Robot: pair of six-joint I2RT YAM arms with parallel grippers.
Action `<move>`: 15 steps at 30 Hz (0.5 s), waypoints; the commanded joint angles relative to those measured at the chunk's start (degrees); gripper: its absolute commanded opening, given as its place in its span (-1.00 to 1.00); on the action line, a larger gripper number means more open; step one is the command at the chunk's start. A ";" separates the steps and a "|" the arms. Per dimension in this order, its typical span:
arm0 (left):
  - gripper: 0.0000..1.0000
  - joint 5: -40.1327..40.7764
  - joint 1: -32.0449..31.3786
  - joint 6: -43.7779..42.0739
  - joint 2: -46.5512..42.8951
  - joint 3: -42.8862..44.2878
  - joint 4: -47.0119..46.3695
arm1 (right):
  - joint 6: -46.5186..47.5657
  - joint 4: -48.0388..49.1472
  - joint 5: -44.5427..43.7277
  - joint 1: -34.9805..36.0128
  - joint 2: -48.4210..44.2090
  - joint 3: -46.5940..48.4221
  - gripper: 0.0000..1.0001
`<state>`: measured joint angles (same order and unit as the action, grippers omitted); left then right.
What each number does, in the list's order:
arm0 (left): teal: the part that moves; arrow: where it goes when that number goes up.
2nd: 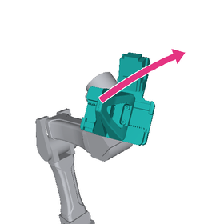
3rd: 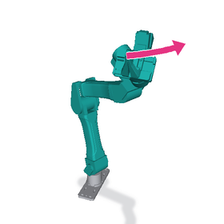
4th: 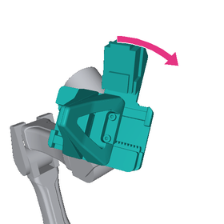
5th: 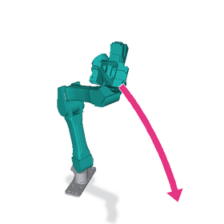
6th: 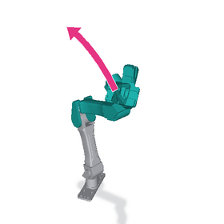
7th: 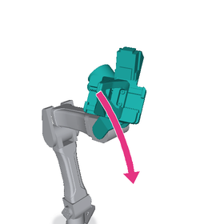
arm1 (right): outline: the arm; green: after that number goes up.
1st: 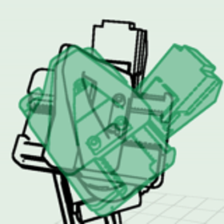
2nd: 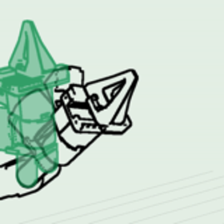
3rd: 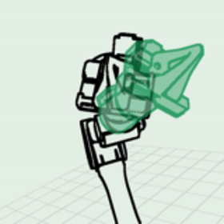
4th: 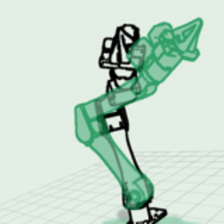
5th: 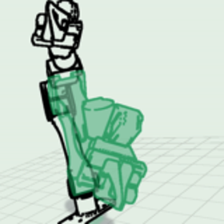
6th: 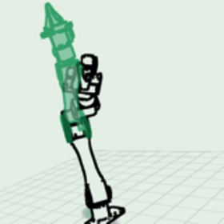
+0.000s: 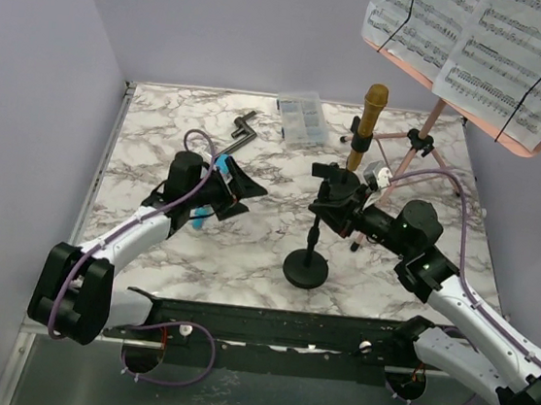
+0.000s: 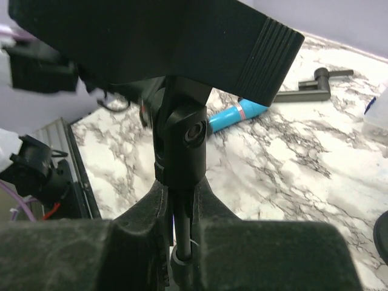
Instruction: Set up the instrument practice props
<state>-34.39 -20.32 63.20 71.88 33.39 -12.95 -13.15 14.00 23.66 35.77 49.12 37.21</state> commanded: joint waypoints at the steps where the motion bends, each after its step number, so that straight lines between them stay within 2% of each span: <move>1: 0.98 20.45 4.75 -14.15 -2.08 11.85 30.73 | 2.48 6.88 0.21 0.09 1.02 -1.09 -0.99; 5: 0.98 34.61 5.29 -21.82 0.57 15.93 34.74 | 2.68 17.79 4.97 0.09 2.33 -5.89 -0.99; 8: 0.98 42.61 5.20 -28.61 5.35 17.94 34.75 | 3.90 21.48 7.91 0.08 4.20 -7.10 -0.99; 10: 0.97 44.50 5.20 -33.13 10.10 19.42 34.59 | 4.42 22.76 9.73 0.16 5.15 -7.52 -0.99; 15: 0.62 41.17 5.05 -37.25 20.18 22.78 36.31 | 5.81 24.29 13.01 0.14 5.83 -9.05 -0.99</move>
<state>3.79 -15.07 33.54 86.30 53.69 18.22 -9.08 30.02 31.77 35.79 55.20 28.16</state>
